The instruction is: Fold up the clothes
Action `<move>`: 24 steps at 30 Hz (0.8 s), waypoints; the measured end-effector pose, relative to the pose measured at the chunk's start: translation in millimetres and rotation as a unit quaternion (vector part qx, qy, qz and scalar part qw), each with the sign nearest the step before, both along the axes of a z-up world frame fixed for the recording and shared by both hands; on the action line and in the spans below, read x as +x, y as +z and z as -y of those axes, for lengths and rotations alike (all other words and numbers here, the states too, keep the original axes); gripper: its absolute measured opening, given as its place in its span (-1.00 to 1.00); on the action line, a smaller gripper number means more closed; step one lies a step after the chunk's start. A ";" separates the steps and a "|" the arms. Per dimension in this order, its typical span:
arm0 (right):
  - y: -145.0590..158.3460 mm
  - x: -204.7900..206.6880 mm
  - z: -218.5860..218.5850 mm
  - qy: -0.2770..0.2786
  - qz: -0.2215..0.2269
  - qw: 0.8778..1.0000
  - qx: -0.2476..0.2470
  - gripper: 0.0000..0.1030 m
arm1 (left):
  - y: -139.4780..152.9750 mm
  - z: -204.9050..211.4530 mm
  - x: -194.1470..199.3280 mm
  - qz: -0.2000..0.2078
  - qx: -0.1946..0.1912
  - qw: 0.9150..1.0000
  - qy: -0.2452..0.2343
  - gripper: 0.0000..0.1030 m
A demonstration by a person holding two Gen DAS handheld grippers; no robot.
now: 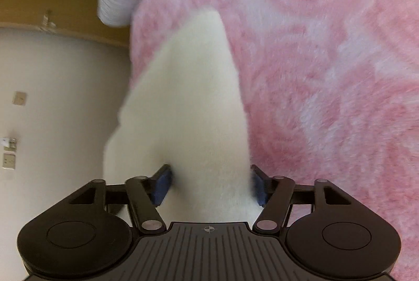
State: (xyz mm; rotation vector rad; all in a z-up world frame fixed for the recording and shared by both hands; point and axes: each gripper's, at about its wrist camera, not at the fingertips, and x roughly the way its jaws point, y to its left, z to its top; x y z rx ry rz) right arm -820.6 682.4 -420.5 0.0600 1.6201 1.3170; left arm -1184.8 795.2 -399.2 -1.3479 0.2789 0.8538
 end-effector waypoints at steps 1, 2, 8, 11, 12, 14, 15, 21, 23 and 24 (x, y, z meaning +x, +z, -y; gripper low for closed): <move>4.8 1.4 7.9 -0.004 0.007 1.000 0.003 0.26 | 3.0 5.7 -5.2 0.001 0.000 1.000 0.008 -0.20; 8.6 3.2 17.3 -0.008 0.006 1.000 0.005 0.26 | 5.8 12.2 -10.8 -0.001 -0.001 1.000 0.012 -0.21; 22.0 5.1 83.4 -0.023 -0.019 1.000 0.000 0.27 | 22.5 52.3 -42.9 0.026 -0.019 0.999 -0.019 -0.14; 31.2 -3.7 105.7 -0.008 -0.011 1.000 -0.010 0.27 | 29.8 62.7 -37.4 -0.026 0.001 0.998 -0.054 -0.12; 29.4 -7.5 107.3 0.000 -0.003 1.000 -0.016 0.27 | 32.2 66.1 -35.5 -0.044 0.008 0.997 -0.066 -0.12; 26.2 -15.6 109.3 0.016 0.018 0.999 -0.024 0.27 | 35.1 69.5 -30.8 -0.073 0.023 0.993 -0.087 -0.12; 25.2 -18.7 107.9 0.020 0.024 0.999 -0.023 0.27 | 35.3 69.3 -28.1 -0.082 0.030 0.992 -0.096 -0.12; 34.3 -30.9 95.7 0.055 0.063 0.996 -0.019 -0.61 | 24.5 67.2 -16.0 -0.073 0.044 0.989 -0.120 -0.60; 48.0 -30.7 93.0 0.080 0.089 0.993 -0.002 -0.65 | 23.7 69.7 -18.6 -0.060 0.040 0.991 -0.111 -0.64; 53.0 -27.8 93.8 0.084 0.090 0.992 0.003 -0.66 | 25.3 74.6 -21.9 -0.046 0.038 0.993 -0.104 -0.64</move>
